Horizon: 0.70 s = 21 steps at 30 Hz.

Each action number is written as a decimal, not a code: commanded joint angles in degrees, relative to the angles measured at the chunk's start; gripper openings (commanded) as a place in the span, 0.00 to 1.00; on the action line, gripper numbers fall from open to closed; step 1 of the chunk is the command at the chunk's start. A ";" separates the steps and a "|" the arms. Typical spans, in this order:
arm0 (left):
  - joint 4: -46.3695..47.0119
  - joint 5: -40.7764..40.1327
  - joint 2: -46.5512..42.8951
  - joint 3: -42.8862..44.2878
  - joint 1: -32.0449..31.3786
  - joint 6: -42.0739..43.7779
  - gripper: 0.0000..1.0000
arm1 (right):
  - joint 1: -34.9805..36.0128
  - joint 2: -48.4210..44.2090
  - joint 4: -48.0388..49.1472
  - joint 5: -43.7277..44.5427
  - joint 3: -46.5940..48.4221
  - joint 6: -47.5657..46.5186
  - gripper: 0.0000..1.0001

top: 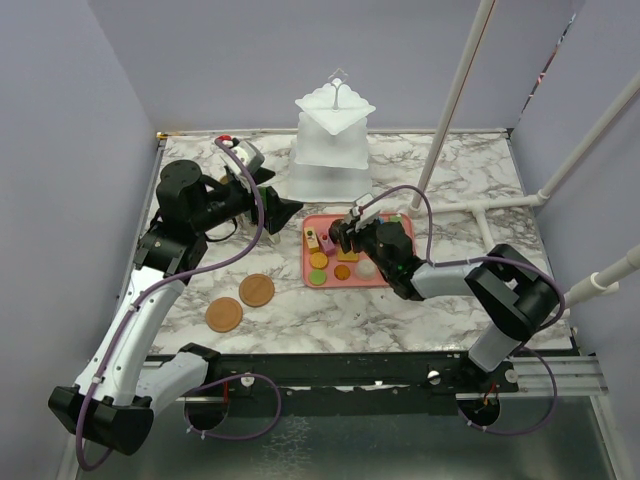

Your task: Serve the afternoon tea

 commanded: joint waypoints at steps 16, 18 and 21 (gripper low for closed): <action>-0.92 -0.61 -1.36 -0.94 0.02 1.36 0.99 | -2.32 -1.93 -1.13 4.23 8.53 -5.58 0.39; -1.07 -0.66 -1.24 -0.94 0.01 1.42 0.99 | -3.34 -0.60 -0.96 3.85 9.86 -5.43 0.38; -1.40 -0.57 -1.13 -0.90 0.05 1.59 0.99 | -4.70 1.53 -0.38 3.32 11.65 -5.13 0.38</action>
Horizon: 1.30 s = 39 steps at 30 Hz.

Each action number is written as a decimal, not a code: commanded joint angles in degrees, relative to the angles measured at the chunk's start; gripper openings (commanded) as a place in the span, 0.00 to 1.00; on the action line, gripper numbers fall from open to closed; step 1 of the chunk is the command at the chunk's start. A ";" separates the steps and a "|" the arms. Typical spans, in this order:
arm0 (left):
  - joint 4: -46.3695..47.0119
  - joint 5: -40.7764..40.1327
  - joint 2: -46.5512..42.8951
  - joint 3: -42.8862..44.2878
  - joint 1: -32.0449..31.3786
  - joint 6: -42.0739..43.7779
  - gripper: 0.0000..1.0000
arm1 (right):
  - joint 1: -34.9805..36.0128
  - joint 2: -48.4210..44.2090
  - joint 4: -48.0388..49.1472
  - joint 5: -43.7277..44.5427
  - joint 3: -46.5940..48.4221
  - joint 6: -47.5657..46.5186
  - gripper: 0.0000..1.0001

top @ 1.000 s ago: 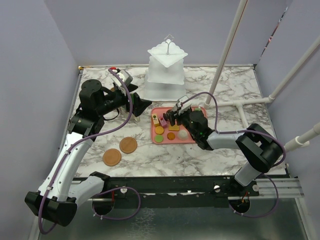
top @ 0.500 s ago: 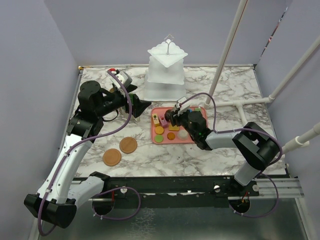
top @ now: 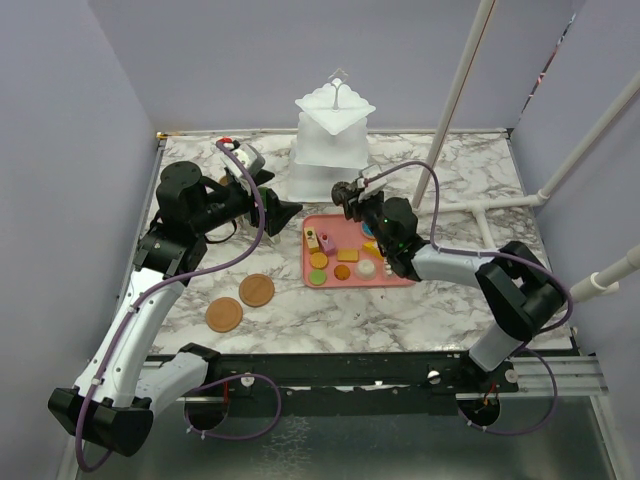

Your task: Serve the afternoon tea

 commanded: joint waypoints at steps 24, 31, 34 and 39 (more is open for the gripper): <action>-3.07 -1.12 1.27 1.06 0.04 2.64 0.99 | -7.24 21.59 11.44 5.35 14.94 -1.91 0.38; -3.45 -1.19 1.32 1.08 0.08 3.43 0.99 | -7.56 24.10 10.37 5.31 16.60 -0.62 0.44; -3.53 -1.17 1.28 1.06 0.05 3.51 0.99 | -7.51 24.26 10.08 4.74 16.36 0.19 0.51; -3.51 -1.19 0.94 0.89 0.04 3.71 0.99 | -7.57 22.50 10.16 3.39 14.67 1.13 0.66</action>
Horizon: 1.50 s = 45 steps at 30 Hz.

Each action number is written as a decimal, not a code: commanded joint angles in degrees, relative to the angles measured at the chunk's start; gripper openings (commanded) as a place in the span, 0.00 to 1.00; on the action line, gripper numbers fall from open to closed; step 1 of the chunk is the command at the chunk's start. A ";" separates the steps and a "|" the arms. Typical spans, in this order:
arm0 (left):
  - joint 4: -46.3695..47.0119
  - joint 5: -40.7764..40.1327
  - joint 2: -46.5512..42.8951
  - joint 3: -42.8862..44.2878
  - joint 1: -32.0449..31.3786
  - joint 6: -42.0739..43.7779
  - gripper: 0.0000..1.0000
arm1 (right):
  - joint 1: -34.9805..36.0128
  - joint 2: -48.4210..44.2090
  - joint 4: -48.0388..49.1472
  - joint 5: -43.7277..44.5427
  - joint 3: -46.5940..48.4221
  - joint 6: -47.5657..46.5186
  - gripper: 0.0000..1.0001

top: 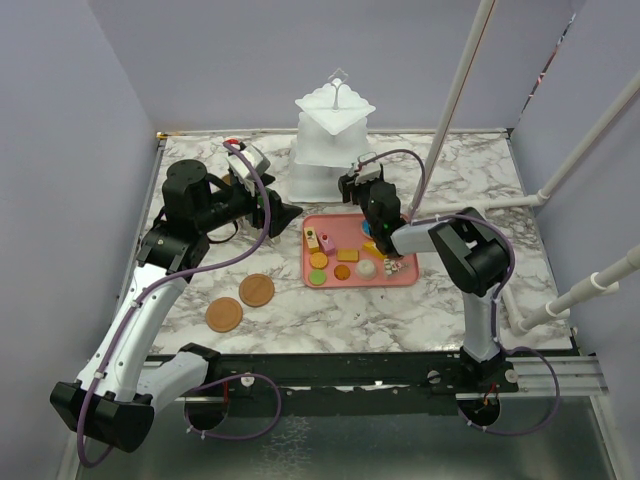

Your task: Serve the afternoon tea

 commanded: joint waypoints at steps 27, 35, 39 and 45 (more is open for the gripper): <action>-1.91 0.50 -1.33 1.73 0.00 0.84 0.99 | 1.58 -31.73 -5.71 -3.40 -27.76 8.40 0.65; -1.91 0.99 -1.54 1.90 0.02 0.66 0.99 | 2.23 -32.88 -7.10 -2.76 -29.88 8.04 0.65; -1.93 0.99 -1.99 1.72 0.01 0.55 0.99 | 2.23 -32.29 -6.38 -1.85 -29.82 6.68 0.66; -1.89 1.01 -2.12 1.73 0.05 0.51 0.99 | 2.27 -31.11 -5.11 0.10 -30.14 5.60 0.66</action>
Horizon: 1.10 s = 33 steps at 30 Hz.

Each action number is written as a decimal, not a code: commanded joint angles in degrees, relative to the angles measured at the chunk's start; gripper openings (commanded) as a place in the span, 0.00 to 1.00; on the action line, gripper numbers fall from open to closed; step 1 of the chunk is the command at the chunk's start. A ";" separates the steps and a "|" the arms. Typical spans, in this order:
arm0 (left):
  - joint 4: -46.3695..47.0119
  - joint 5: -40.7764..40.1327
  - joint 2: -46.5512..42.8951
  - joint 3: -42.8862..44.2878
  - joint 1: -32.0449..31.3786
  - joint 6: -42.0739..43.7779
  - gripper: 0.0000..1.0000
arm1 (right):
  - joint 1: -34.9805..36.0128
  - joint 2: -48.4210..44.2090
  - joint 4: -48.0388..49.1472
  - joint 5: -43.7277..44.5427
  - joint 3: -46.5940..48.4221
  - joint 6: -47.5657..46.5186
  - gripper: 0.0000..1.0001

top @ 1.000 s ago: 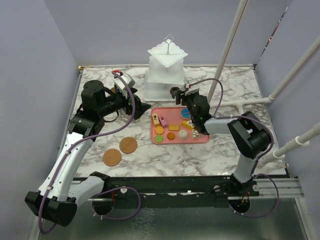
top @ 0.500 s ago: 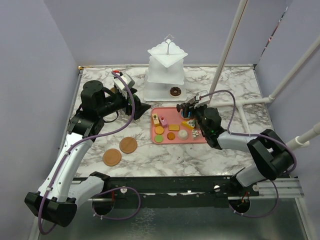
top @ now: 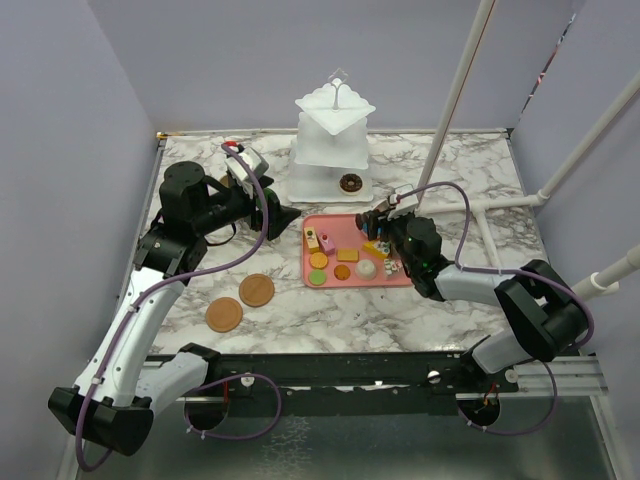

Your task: Serve the afternoon tea

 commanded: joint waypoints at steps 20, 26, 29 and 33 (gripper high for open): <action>-0.24 1.12 -0.32 1.51 -0.01 0.77 0.99 | 0.49 3.82 3.06 0.90 -0.86 0.42 0.46; -0.27 1.12 -0.02 1.43 -0.02 0.99 0.99 | 1.54 2.82 2.04 -0.93 3.96 -0.65 0.39; -0.31 1.13 0.39 1.59 0.06 0.90 0.99 | 3.19 4.55 2.52 -1.32 7.58 -0.96 0.39; -0.26 1.03 0.44 1.68 0.00 0.90 0.99 | 5.53 9.15 4.71 -1.14 12.74 -1.30 0.39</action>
